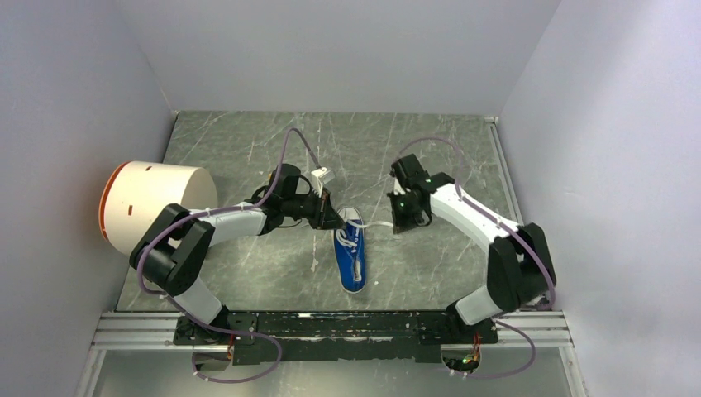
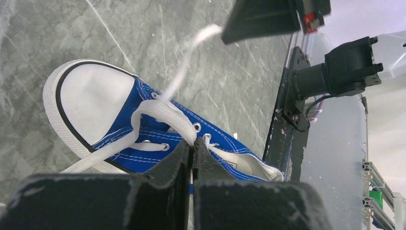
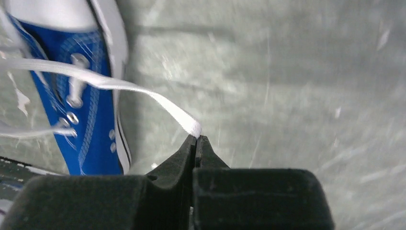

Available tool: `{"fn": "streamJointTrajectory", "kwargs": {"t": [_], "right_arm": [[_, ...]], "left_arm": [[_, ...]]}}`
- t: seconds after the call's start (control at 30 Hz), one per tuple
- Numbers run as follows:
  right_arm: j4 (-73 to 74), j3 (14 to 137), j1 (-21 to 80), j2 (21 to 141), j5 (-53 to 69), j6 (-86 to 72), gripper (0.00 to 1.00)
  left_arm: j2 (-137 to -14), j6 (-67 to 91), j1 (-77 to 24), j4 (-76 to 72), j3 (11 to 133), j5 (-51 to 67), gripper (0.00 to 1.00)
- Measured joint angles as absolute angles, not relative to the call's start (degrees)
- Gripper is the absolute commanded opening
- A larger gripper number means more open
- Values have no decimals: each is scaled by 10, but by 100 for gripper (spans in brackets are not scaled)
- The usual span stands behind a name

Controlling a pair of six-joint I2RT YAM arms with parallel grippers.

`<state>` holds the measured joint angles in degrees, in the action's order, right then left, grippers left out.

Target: Tie the shoes

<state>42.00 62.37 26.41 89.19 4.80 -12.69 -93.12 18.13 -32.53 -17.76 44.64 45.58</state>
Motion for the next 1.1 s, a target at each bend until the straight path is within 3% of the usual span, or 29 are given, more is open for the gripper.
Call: {"fn": "streamJointTrajectory", "kwargs": {"t": [0.2, 0.47, 0.7, 0.83, 1.1], "right_arm": [[481, 544, 262, 800, -17, -251, 0], [500, 542, 253, 760, -86, -313, 0], [423, 509, 250, 715, 32, -261, 0], [388, 486, 250, 711, 37, -261, 0], [276, 411, 256, 685, 143, -237, 3]], "left_arm": [[-932, 191, -325, -178, 454, 463, 6], [-947, 193, -325, -160, 479, 469, 6], [-949, 203, -322, -134, 499, 466, 5], [-957, 237, -319, -137, 507, 458, 5], [-977, 375, -319, -249, 463, 452, 5]]}}
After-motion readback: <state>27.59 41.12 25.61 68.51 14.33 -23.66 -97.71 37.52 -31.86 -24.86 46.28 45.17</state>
